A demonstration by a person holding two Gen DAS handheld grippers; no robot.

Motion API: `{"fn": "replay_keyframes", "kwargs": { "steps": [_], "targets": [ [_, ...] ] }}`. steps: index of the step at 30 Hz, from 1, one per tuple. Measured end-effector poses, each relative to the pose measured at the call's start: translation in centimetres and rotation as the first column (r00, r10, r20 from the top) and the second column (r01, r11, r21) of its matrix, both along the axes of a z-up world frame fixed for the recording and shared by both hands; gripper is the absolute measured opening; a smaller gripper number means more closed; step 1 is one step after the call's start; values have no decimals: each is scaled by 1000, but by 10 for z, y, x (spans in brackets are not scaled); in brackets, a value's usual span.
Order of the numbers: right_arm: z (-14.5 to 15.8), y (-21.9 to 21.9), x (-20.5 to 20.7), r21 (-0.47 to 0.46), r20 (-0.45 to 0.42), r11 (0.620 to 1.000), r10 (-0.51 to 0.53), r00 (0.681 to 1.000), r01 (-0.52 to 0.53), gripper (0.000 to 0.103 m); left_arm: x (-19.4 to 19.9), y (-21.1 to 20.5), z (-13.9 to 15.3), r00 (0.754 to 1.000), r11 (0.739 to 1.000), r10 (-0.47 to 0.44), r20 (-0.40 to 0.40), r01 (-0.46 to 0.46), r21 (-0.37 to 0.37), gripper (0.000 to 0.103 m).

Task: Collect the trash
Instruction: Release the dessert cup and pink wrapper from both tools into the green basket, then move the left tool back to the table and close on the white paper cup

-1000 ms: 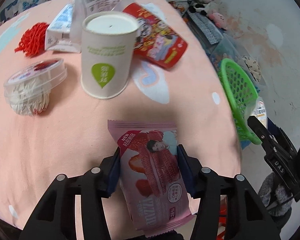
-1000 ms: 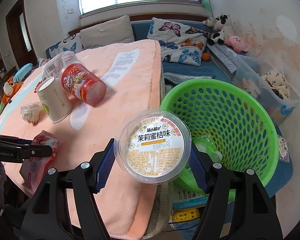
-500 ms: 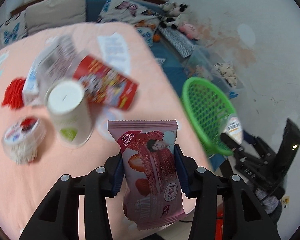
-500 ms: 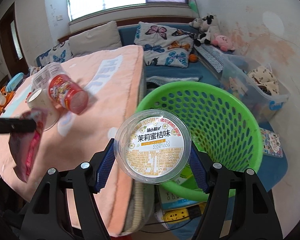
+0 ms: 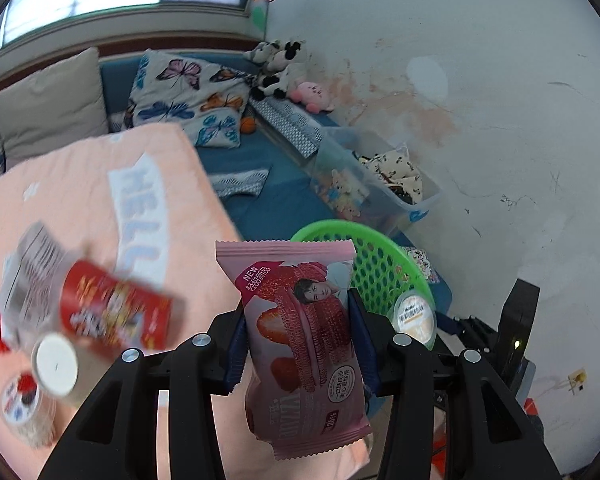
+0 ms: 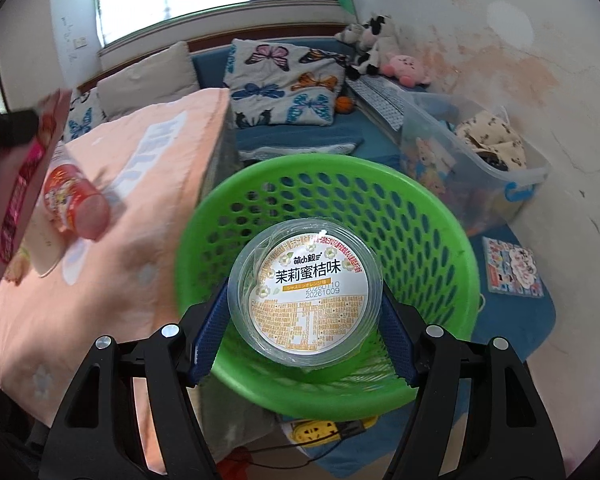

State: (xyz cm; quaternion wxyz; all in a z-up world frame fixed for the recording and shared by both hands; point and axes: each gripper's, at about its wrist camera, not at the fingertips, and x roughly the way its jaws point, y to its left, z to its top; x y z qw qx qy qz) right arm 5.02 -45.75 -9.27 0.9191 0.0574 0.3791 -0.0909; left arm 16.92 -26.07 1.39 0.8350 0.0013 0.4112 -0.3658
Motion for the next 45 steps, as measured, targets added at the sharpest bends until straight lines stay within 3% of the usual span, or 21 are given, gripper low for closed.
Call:
{"fn": "replay_keyframes", "kwargs": {
  "steps": [15, 31, 38, 45],
  "targets": [
    [-14, -32, -2, 2, -17, 997, -81, 997, 81, 79, 12, -65, -3, 995, 996, -83, 47, 84, -17, 44],
    [-2, -23, -40, -33, 28, 996, -78, 997, 78, 79, 16, -113, -38, 991, 991, -133, 14, 133, 10, 47],
    [-1, -25, -45, -17, 34, 995, -94, 995, 95, 79, 13, -117, -40, 990, 990, -139, 20, 138, 4, 73],
    [1, -15, -46, -12, 40, 997, -75, 996, 75, 79, 4, -96, -30, 992, 993, -114, 51, 114, 17, 73]
  ]
}}
